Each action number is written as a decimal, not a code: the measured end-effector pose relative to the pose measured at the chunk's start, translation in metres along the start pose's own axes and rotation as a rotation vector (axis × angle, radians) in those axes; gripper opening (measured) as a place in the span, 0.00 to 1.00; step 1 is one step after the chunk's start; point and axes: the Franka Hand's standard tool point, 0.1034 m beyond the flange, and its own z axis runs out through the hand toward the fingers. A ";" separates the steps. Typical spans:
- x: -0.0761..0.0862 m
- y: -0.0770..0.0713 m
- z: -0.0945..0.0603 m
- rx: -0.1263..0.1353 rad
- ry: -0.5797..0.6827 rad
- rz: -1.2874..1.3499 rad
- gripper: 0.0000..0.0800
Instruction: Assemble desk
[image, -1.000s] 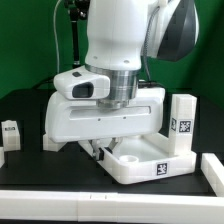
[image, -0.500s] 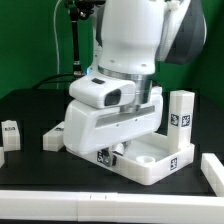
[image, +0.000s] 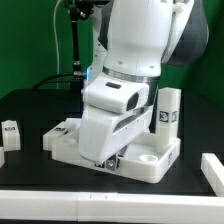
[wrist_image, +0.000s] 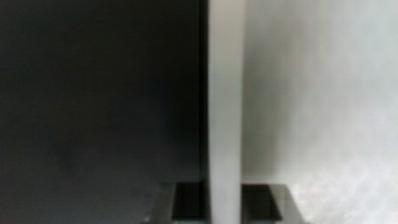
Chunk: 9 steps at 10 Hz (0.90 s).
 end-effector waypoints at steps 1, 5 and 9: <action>0.006 0.000 -0.002 -0.009 -0.007 -0.071 0.08; 0.027 0.006 -0.007 -0.020 -0.016 -0.303 0.08; 0.032 0.013 -0.008 -0.007 -0.030 -0.320 0.08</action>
Offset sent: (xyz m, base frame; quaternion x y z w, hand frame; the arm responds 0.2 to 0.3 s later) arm 0.0234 0.0330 -0.0011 0.0240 -0.0015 -0.2108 0.9772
